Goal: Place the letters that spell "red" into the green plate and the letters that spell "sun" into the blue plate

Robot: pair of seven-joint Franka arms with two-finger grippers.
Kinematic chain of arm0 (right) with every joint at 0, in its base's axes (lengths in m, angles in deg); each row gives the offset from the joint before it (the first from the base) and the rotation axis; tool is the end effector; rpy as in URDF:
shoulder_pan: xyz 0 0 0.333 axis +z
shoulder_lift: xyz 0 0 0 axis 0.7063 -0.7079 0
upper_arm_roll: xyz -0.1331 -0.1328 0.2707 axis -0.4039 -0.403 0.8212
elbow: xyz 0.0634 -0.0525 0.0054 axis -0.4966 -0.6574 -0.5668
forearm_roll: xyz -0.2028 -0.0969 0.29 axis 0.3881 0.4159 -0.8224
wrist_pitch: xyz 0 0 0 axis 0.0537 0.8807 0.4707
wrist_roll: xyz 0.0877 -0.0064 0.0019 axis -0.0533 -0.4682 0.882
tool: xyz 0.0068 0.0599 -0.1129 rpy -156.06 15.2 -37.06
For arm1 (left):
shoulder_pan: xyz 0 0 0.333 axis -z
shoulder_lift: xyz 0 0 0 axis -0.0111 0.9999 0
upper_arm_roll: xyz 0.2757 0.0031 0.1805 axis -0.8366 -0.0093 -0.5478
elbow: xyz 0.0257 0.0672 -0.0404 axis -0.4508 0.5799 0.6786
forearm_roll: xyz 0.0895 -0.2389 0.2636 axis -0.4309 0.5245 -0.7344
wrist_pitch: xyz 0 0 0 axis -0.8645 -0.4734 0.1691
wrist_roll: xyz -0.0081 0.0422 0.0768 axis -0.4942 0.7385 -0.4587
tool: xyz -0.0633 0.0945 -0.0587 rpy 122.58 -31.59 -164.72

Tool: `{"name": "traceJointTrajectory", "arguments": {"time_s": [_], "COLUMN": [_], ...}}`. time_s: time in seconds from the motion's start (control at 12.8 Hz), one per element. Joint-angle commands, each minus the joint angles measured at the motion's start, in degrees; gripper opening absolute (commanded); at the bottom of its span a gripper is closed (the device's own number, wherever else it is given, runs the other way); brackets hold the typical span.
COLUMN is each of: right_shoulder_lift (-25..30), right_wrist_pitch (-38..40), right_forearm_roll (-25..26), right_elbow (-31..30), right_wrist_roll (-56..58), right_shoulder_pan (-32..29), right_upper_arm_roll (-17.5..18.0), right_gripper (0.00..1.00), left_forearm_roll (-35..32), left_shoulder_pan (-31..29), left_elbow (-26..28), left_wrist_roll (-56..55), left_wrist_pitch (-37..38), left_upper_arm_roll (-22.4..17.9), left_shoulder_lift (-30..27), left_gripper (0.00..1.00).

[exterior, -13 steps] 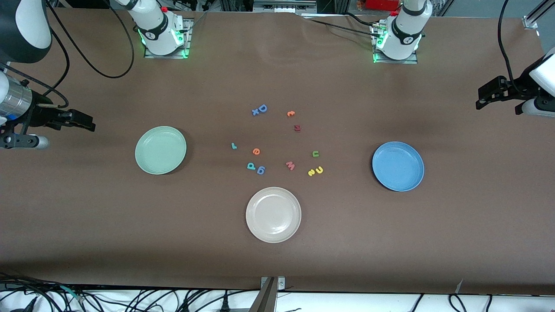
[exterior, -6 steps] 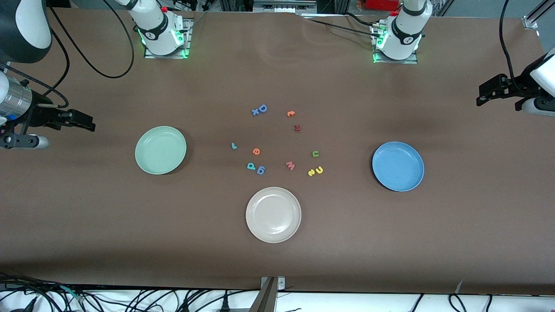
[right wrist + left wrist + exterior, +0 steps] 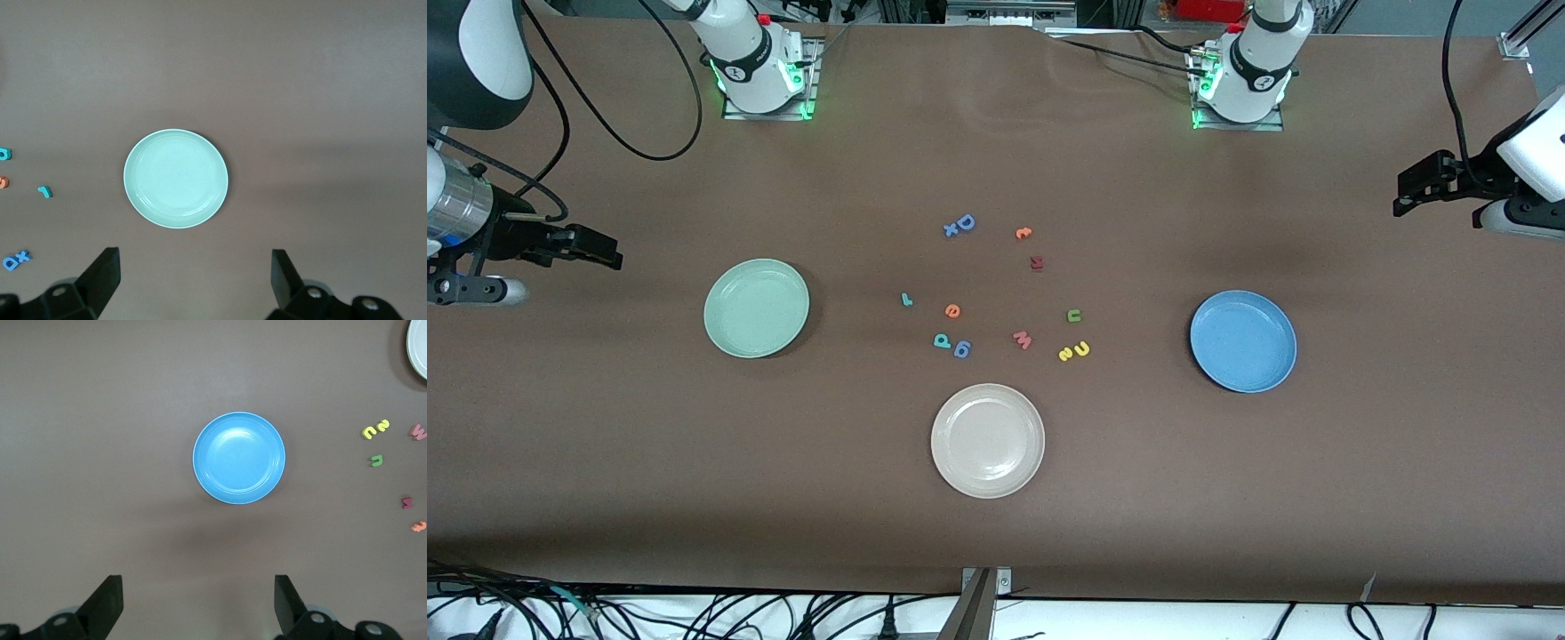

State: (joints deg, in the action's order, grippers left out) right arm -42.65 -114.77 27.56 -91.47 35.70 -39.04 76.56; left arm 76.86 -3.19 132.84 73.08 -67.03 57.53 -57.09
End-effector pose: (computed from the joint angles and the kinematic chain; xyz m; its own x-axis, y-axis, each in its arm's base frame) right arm 0.5684 -0.0022 0.5288 0.9949 -0.0329 -0.0958 -0.0342 -0.9993 -0.0117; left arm 0.5187 0.0041 0.5999 0.9881 -0.1346 -0.0748 -0.1340 -0.9909 0.0132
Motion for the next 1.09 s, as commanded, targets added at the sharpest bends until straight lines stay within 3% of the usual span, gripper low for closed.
{"name": "traceJointTrajectory", "arguments": {"time_s": [0.0,1.01], "right_shoulder_lift": [0.0,0.0], "right_wrist_pitch": [0.2,0.2], "right_forearm_roll": [0.6,0.8], "right_elbow": [0.4,0.4], "right_wrist_roll": [0.5,0.9], "right_shoulder_pan": [-0.4,-0.4], "right_upper_arm_roll": [0.2,0.2], "right_gripper": [1.00,1.00], "left_forearm_roll": [0.0,-0.1], "left_shoulder_pan": [0.0,0.0], "left_elbow": [-1.5,-4.3], "left_wrist_roll": [0.7,1.0], "left_wrist_pitch": [1.2,1.4], "left_upper_arm_roll": [0.2,0.9], "left_shoulder_lift": [0.3,0.4], "left_gripper": [1.00,1.00]}}
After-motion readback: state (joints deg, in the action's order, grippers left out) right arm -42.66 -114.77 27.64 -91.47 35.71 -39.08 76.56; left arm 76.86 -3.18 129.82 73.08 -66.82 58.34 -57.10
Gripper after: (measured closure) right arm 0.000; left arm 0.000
